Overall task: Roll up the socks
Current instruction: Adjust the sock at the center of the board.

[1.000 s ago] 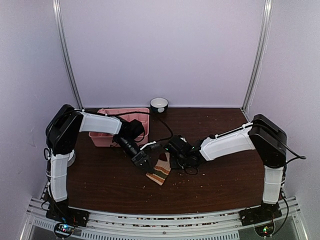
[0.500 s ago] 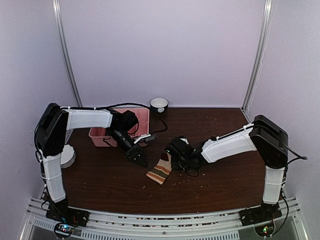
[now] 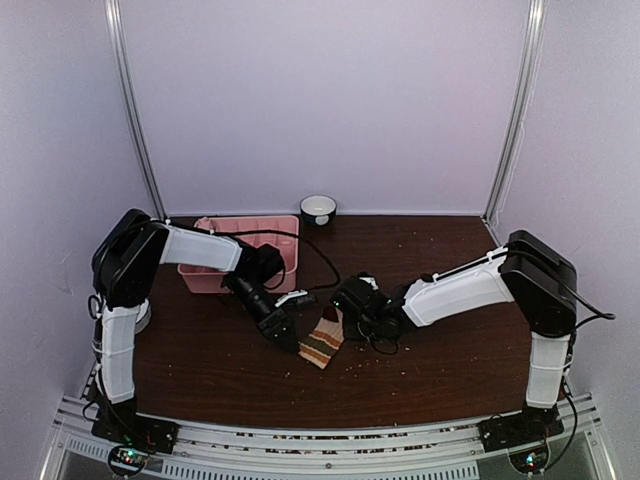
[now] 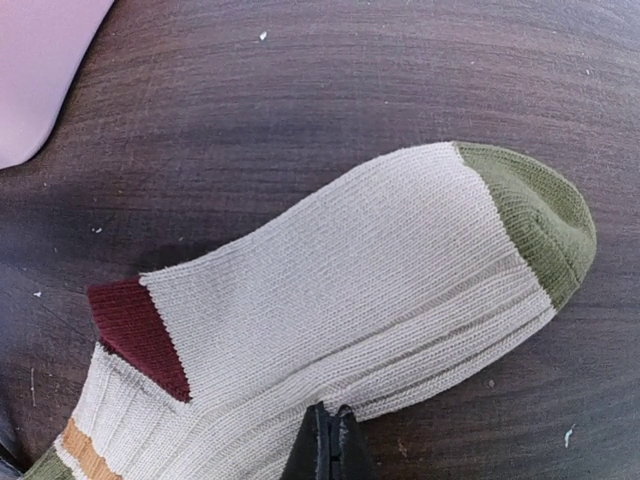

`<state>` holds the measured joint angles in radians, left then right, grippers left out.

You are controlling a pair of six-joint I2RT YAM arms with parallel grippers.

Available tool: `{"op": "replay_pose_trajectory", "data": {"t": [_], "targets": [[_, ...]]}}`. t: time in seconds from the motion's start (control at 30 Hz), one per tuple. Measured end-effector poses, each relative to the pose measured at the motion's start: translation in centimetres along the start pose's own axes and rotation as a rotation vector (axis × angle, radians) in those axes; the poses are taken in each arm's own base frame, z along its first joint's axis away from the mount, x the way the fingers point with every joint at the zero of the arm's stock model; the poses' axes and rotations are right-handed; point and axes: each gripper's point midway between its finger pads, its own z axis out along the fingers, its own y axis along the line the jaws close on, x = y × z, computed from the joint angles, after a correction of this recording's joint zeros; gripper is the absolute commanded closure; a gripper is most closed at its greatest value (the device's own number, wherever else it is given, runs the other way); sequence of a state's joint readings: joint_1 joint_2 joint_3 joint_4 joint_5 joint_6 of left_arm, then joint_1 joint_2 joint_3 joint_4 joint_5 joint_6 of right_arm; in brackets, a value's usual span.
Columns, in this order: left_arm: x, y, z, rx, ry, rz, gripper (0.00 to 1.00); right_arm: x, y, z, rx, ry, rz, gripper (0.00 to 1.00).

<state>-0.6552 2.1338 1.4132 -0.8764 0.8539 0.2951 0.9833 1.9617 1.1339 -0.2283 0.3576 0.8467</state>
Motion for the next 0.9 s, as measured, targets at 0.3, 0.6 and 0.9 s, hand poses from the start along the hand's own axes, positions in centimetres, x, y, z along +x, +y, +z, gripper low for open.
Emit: {"op": "replay_pose_trajectory", "data": {"t": [0.3, 0.6, 0.9], "targets": [[-1.3, -2.1, 1.6, 0.062, 0.001, 0.020, 0.43, 0.3, 0.3, -0.2, -0.002, 0.001, 0.010, 1.00], [-1.8, -3.1, 1.7, 0.097, -0.012, 0.028, 0.48, 0.5, 0.1, -0.2, 0.009, 0.001, 0.025, 1.00], [-2.3, -0.8, 3.4, 0.028, 0.018, -0.027, 0.96, 0.5, 0.1, -0.2, 0.021, -0.004, 0.034, 1.00]]}}
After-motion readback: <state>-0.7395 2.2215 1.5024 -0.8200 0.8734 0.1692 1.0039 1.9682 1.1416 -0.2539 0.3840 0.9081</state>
